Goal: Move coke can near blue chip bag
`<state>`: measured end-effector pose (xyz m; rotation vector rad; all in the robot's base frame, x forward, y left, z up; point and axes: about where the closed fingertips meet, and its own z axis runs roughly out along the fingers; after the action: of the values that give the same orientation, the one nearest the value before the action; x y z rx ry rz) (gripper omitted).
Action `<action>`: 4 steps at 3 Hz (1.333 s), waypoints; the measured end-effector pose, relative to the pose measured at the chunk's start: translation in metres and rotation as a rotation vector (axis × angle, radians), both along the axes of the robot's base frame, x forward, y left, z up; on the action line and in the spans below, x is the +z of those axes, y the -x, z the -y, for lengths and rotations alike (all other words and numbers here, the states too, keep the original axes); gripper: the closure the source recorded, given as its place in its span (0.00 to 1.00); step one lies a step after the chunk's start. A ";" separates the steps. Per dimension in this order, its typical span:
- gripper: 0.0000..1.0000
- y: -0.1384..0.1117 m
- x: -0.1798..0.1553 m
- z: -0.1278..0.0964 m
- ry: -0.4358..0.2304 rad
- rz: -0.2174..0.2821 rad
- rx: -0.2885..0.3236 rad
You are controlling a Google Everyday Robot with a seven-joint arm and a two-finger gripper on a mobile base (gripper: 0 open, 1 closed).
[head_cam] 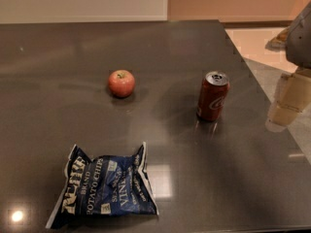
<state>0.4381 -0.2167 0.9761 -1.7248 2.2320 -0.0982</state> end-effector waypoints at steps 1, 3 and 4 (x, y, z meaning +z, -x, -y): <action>0.00 -0.007 -0.001 -0.005 -0.013 0.008 0.008; 0.00 -0.047 -0.026 -0.023 -0.110 -0.006 0.035; 0.00 -0.062 -0.045 -0.038 -0.165 -0.033 0.054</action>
Offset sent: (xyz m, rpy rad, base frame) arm 0.0586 0.0196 -0.0213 0.1039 -0.0095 0.0297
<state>0.5001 -0.1789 0.9314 -1.7072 2.1490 0.1244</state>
